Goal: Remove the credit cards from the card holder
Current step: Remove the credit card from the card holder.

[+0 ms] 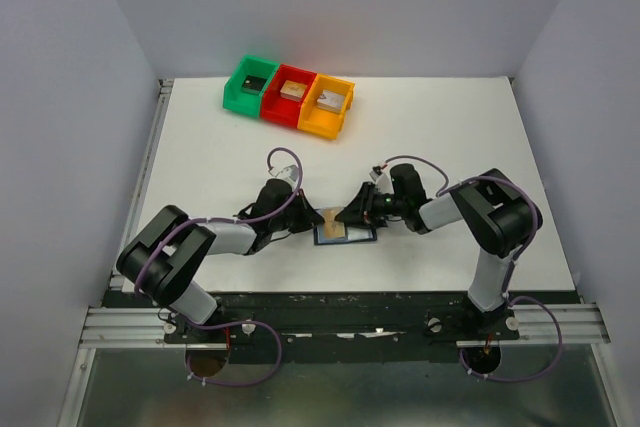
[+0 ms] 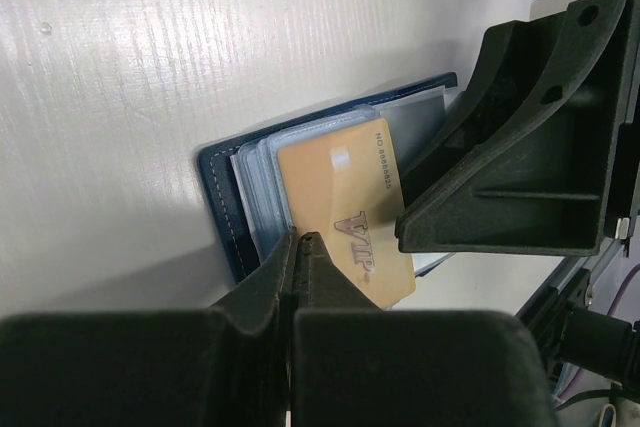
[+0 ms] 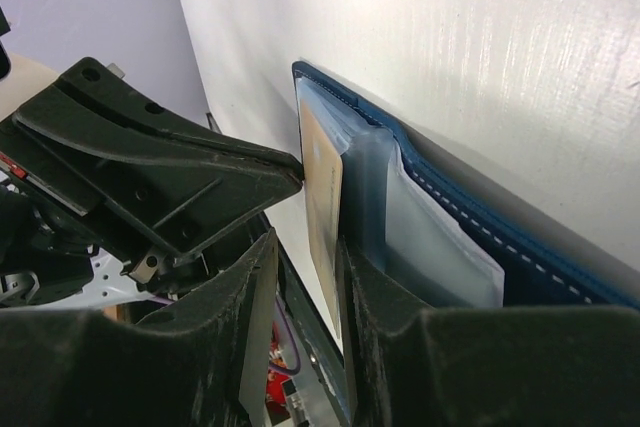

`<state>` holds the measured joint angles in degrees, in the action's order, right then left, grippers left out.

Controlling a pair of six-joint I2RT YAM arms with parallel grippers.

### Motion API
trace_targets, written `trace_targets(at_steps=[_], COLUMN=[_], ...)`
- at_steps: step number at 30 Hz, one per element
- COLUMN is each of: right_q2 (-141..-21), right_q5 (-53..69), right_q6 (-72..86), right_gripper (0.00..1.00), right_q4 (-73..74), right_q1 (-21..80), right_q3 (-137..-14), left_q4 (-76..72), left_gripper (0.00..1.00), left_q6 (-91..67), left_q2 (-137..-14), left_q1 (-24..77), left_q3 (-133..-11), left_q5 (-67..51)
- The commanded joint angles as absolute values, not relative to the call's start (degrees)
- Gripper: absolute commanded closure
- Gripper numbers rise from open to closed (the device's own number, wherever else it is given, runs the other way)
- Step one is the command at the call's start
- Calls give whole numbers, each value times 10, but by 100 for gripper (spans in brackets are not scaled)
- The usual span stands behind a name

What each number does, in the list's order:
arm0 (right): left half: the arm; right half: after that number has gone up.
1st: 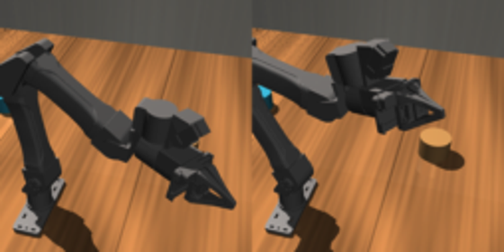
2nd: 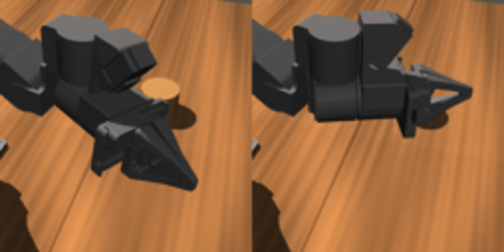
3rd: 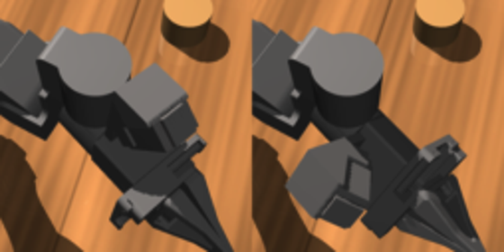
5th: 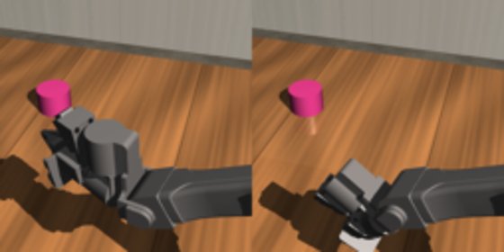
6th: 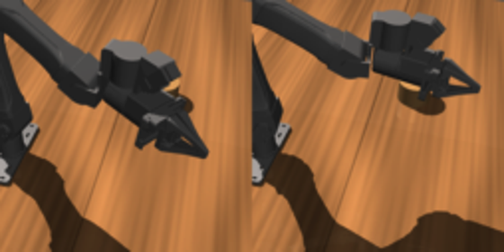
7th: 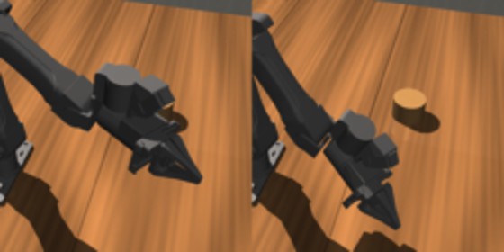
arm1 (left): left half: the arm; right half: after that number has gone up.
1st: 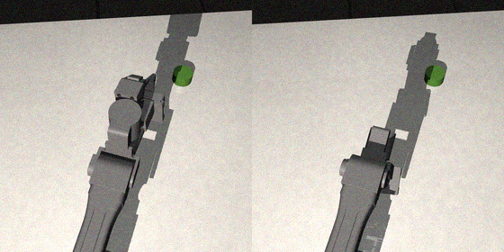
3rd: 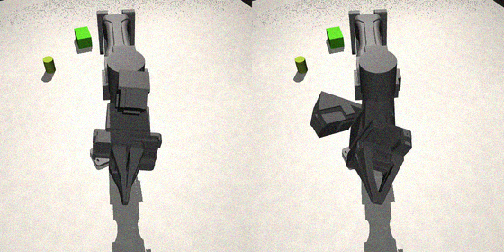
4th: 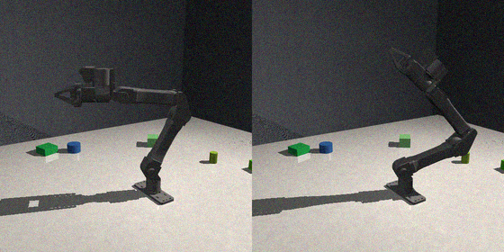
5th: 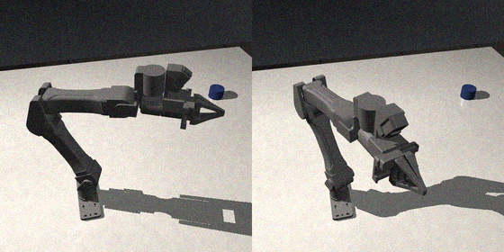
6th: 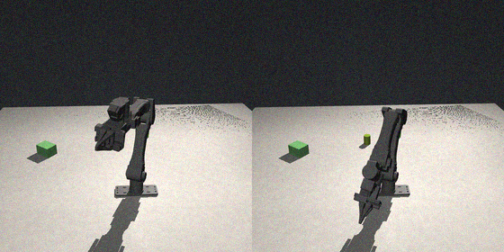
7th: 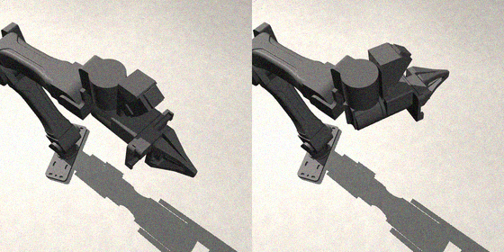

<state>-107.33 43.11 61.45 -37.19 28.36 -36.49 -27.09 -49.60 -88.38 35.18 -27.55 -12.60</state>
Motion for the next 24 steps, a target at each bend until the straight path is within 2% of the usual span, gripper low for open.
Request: trace_targets(at_steps=[1, 17, 22, 24], right_q2=[-1090, -1107, -1097, -1090], right_q5=[454, 464, 455, 452], right_q6=[603, 593, 575, 567], right_gripper=[62, 62, 71, 72], right_q4=[-369, -346, -316, -302], right_q1=[283, 291, 291, 291], right_q3=[-381, -403, -404, -405], left_q4=[-259, -285, -266, -253], left_gripper=[100, 100, 100, 96], left_q6=[-494, -483, -481, -478], left_q2=[-904, -911, -894, -884], left_q1=[362, 373, 373, 372], left_q3=[-266, -275, -273, -273], left_q5=[-136, -149, -136, -126])
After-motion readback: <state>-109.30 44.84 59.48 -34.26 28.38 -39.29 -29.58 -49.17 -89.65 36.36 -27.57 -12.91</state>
